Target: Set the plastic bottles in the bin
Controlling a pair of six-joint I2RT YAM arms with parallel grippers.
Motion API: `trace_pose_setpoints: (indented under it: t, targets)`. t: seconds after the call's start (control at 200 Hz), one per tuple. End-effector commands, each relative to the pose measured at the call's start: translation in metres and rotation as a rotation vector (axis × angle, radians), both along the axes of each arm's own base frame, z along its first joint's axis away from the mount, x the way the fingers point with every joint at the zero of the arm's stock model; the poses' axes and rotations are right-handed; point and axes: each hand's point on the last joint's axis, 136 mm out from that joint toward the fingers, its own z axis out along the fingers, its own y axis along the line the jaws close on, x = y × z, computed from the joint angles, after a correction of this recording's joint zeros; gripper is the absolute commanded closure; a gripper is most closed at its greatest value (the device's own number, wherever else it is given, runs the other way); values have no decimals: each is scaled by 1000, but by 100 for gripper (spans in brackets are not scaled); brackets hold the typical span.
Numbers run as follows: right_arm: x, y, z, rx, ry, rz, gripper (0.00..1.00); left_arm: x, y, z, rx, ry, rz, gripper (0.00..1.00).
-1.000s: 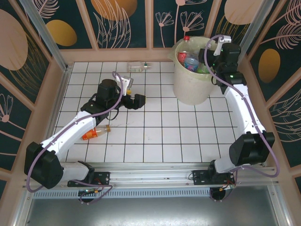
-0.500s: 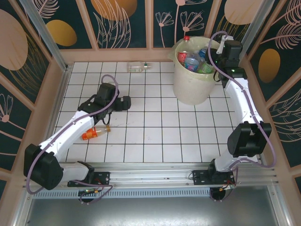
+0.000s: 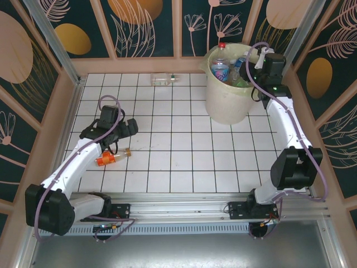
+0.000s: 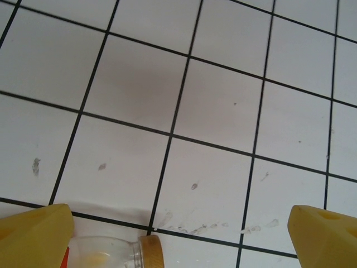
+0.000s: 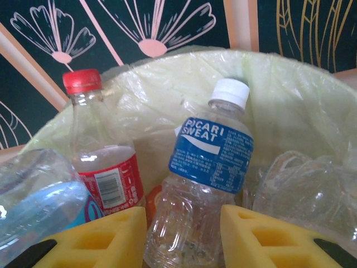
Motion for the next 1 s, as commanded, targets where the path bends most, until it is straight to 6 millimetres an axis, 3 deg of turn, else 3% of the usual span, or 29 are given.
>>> trace_pose_setpoints:
  t: [0.0, 0.18, 0.325, 0.535, 0.696, 0.846, 0.996]
  targets:
    - [-17, 13, 52, -15, -110, 60, 58, 1, 8, 5, -57, -20, 40, 1]
    - [-51, 73, 57, 3, -135, 288, 50, -2, 36, 9, -31, -25, 133, 1]
    - [-88, 138, 46, -6, -135, 483, 44, -2, 49, 6, -30, -21, 161, 1]
    - [-147, 227, 22, 55, -123, 832, 35, 19, 77, -4, -110, -50, 236, 1]
    - [-189, 289, -13, 64, -73, 1068, 31, 41, 97, -1, -243, -89, 280, 1]
    - [-218, 347, -60, 33, 11, 1226, 27, 63, 106, 6, -379, -137, 293, 1]
    - [-243, 400, -106, 3, 93, 1336, 20, 91, 117, 25, -564, -221, 281, 1]
